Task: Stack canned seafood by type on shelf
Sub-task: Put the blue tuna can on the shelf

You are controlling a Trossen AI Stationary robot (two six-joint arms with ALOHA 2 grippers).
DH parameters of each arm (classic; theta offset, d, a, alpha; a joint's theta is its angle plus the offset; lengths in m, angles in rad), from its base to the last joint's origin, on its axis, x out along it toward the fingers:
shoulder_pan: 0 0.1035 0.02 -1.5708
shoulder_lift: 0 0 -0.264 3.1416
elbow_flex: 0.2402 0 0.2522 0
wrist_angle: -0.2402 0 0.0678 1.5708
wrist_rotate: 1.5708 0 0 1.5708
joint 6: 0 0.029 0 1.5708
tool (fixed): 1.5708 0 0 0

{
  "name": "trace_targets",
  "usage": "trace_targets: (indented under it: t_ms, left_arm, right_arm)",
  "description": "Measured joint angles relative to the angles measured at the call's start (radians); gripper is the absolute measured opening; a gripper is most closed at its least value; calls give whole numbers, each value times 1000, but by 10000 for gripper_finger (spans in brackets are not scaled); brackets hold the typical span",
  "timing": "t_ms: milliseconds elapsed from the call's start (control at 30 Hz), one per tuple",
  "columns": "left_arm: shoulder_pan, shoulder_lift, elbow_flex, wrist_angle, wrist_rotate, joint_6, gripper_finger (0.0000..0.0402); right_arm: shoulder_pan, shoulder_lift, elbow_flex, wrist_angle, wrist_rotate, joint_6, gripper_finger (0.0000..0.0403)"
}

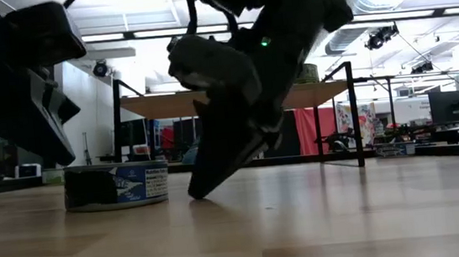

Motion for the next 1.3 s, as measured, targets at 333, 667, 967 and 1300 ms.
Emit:
trace_targets:
  t_ms: [333,667,967,1300]
  left_arm:
    - [4,7,-60,72,16,-14,0]
    - [-13,17,-66,75,23,-19,0]
    - [-13,14,-67,147,22,-19,0]
    - [-15,3,-66,80,20,-86,0]
  right_arm:
    - [-5,39,-3,163,15,99,0]
    - [48,29,164,79,-11,-13,0]
    - [53,32,246,-86,36,-141,0]
    - [13,32,358,-266,25,-344,0]
